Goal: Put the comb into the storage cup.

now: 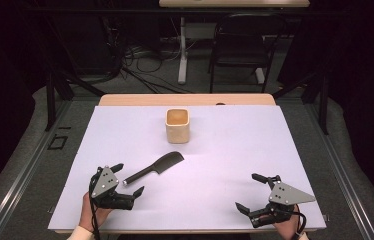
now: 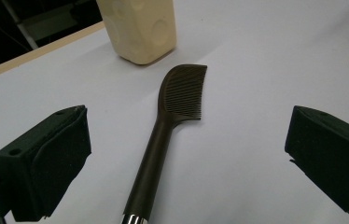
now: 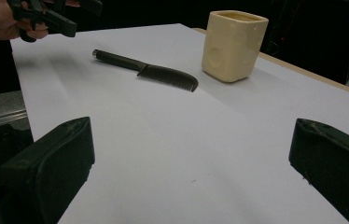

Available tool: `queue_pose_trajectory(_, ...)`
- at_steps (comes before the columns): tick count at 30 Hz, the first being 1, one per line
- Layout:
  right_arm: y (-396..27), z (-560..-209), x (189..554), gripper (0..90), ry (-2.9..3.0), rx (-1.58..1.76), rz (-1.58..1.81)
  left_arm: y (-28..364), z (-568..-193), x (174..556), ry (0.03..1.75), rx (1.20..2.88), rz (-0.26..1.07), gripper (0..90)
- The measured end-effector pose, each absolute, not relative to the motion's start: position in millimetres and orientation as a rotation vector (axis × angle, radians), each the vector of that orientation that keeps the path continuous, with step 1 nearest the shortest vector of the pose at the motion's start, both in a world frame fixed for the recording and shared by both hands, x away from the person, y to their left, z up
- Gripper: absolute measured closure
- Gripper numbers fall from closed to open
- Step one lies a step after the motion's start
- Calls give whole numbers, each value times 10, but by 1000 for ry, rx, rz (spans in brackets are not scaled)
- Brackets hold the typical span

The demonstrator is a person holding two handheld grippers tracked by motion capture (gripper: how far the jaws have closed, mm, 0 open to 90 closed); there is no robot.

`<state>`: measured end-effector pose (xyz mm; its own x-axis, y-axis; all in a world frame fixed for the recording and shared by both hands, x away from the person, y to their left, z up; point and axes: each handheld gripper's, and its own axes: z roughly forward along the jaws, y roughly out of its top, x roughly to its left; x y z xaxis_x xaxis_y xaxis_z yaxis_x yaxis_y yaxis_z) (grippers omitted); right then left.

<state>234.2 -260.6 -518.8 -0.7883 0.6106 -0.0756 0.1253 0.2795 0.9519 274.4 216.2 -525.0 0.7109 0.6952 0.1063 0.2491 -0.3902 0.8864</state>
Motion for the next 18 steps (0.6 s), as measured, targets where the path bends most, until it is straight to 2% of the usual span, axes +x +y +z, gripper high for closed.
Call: queue_pose_trajectory(18, -2601, -5193, 2351, 0, 2132, 659, 1525, 2159, -5179, 2951, 739, 2055, 536, 5)
